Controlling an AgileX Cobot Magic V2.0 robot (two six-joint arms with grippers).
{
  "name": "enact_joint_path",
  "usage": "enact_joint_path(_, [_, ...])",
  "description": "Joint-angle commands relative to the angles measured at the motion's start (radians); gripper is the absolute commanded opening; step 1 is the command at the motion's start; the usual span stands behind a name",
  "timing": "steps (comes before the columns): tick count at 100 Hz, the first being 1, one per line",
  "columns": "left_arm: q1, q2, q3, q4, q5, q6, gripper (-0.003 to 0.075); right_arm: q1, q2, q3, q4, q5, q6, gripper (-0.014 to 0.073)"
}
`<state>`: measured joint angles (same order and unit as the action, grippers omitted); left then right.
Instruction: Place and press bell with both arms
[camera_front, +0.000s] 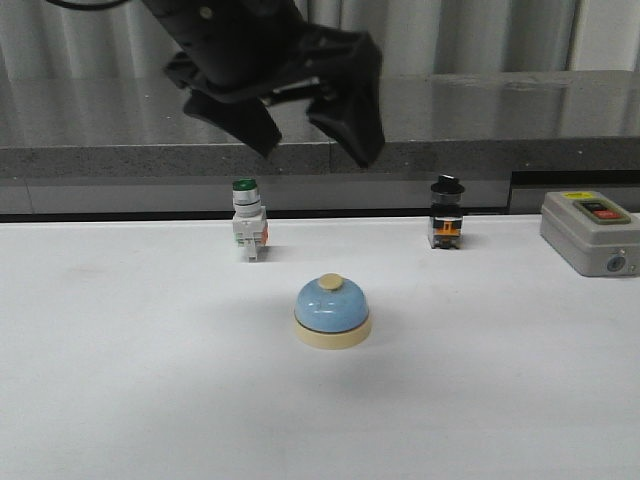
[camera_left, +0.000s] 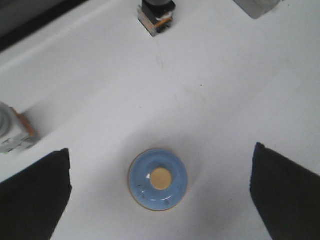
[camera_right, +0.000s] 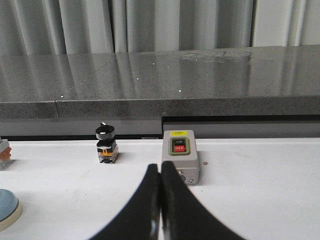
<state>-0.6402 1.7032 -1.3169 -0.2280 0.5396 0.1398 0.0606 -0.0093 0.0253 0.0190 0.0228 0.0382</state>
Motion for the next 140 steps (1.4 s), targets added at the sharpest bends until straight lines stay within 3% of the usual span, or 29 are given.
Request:
enact_joint_path(1, [0.031,-0.112,0.015,-0.016,-0.059,-0.002,0.0660,-0.007,-0.016,-0.014,0.004,-0.083,-0.012,-0.0060])
enact_joint_path(16, [0.106,-0.241,0.121,-0.049,-0.090,-0.002,0.0620,-0.007,-0.016,-0.014,0.004,-0.083,-0.012,-0.0060])
enact_joint_path(69, [0.428,-0.773,0.542,-0.111,-0.213,-0.002,0.0620,-0.007,-0.016,-0.014,0.004,-0.083,-0.012,-0.0060])
enact_joint_path(99, [0.507,-1.040,0.661,-0.111,-0.218,-0.002,0.0620,-0.007,-0.016,-0.014,0.004,-0.083,-0.012,-0.0060])
enact_joint_path(116, [0.509,-1.078,0.663,-0.111,-0.212,-0.002,0.0615,-0.007,-0.016,-0.014,0.004,-0.083,-0.012,-0.0060])
enact_joint_path(130, [0.509,-1.076,0.663,-0.111,-0.212,-0.002,0.0520,-0.007,-0.016,-0.014,0.004,-0.083,-0.012,-0.0060])
enact_joint_path(140, [0.509,-1.076,0.663,-0.111,-0.214,-0.002,0.0360,-0.007,-0.016,-0.014,0.004,-0.083,-0.012,-0.0060])
